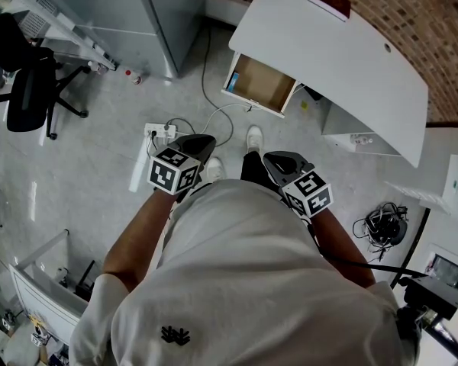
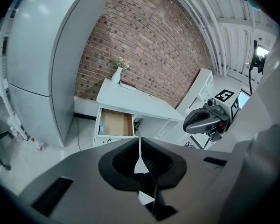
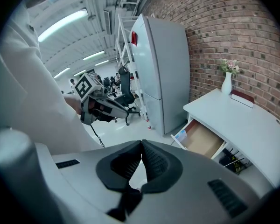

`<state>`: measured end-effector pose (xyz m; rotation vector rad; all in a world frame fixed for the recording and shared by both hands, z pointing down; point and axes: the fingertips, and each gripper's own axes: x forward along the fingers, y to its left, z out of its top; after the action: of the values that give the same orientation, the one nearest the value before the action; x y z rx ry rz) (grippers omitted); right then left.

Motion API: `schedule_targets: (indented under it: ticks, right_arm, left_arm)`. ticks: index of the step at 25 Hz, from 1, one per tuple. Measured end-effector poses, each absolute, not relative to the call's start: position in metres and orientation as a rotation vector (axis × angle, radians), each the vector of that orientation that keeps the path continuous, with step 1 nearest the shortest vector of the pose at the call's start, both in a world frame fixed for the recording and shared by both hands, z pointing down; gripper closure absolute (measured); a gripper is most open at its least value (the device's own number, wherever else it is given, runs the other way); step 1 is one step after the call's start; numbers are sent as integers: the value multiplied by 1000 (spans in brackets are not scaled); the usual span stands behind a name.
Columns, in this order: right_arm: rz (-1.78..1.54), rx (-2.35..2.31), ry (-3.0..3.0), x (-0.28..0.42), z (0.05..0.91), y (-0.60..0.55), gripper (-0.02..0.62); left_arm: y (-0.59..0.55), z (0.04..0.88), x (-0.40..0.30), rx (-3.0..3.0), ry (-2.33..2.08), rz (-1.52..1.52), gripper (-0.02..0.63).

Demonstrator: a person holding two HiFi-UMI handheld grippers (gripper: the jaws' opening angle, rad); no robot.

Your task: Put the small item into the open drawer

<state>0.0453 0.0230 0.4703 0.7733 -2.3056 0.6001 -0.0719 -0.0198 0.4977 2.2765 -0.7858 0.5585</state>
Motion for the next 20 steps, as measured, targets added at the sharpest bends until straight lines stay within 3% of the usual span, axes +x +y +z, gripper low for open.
schedule_targets:
  ticks: [20]
  right_arm:
    - [620, 806, -2300, 70, 477, -10, 566]
  left_arm:
    - [-59, 509, -46, 2280, -760, 592, 574]
